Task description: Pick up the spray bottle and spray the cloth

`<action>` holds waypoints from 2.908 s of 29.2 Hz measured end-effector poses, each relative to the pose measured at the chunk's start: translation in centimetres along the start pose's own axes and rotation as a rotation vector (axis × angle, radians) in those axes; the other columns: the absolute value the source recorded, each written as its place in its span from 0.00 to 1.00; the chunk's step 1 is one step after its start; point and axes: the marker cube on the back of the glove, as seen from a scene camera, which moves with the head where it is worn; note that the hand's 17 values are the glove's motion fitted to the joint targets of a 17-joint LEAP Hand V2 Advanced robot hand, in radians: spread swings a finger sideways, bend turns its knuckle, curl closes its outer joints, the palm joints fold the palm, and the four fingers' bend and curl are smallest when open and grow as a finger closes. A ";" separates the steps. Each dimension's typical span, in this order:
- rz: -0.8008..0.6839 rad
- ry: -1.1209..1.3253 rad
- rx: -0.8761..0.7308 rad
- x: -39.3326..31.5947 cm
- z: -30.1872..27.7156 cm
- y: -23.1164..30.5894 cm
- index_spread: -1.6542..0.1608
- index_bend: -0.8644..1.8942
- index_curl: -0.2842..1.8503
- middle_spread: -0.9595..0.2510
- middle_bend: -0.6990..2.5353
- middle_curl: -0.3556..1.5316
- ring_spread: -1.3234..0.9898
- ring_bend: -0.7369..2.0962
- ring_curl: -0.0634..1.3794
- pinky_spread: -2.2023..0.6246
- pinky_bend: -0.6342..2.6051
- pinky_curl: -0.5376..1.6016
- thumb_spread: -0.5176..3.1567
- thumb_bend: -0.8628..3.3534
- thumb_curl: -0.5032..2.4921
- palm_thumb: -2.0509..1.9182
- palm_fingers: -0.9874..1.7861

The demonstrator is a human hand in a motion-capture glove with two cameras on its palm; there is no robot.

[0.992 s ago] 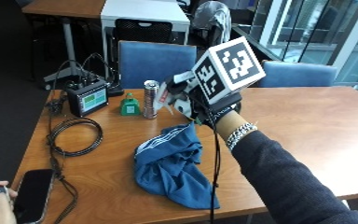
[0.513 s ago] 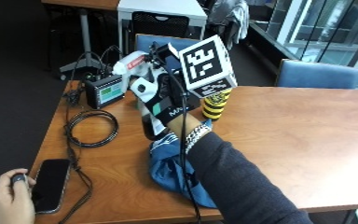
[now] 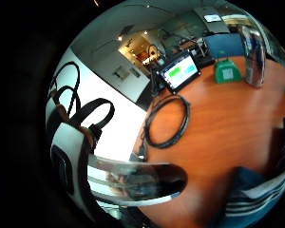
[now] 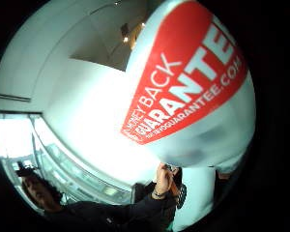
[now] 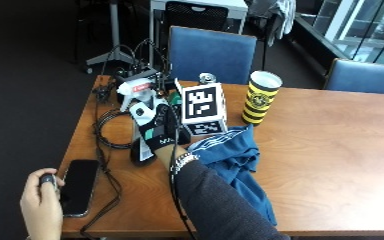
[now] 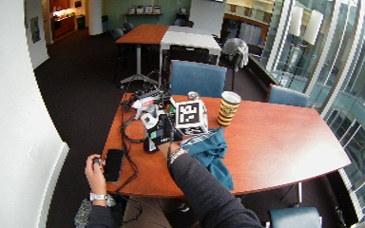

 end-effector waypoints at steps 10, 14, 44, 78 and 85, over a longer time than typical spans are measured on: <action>-0.058 -0.002 0.049 -0.2 -0.4 -0.7 0.75 0.38 0.41 0.62 0.38 0.48 0.49 0.53 0.36 0.66 0.36 0.44 0.35 0.20 0.40 0.75 0.85; -0.106 -0.017 0.103 -1.9 -1.4 -1.9 0.75 0.38 0.40 0.62 0.38 0.48 0.49 0.53 0.36 0.66 0.36 0.44 0.36 0.20 0.40 0.75 0.85; 0.024 -0.085 0.109 -0.6 1.4 -0.5 0.75 0.39 0.41 0.61 0.39 0.49 0.48 0.51 0.36 0.66 0.37 0.44 0.36 0.20 0.39 0.74 0.84; -0.269 0.719 -0.608 -3.2 -6.8 9.6 0.71 0.36 0.31 0.72 0.26 0.38 0.55 0.37 0.28 0.85 0.35 0.43 0.39 0.19 0.32 0.69 0.50; -0.384 0.794 -0.733 -6.4 -8.9 12.5 0.70 0.36 0.29 0.71 0.27 0.37 0.55 0.38 0.28 0.85 0.34 0.42 0.39 0.19 0.30 0.66 0.51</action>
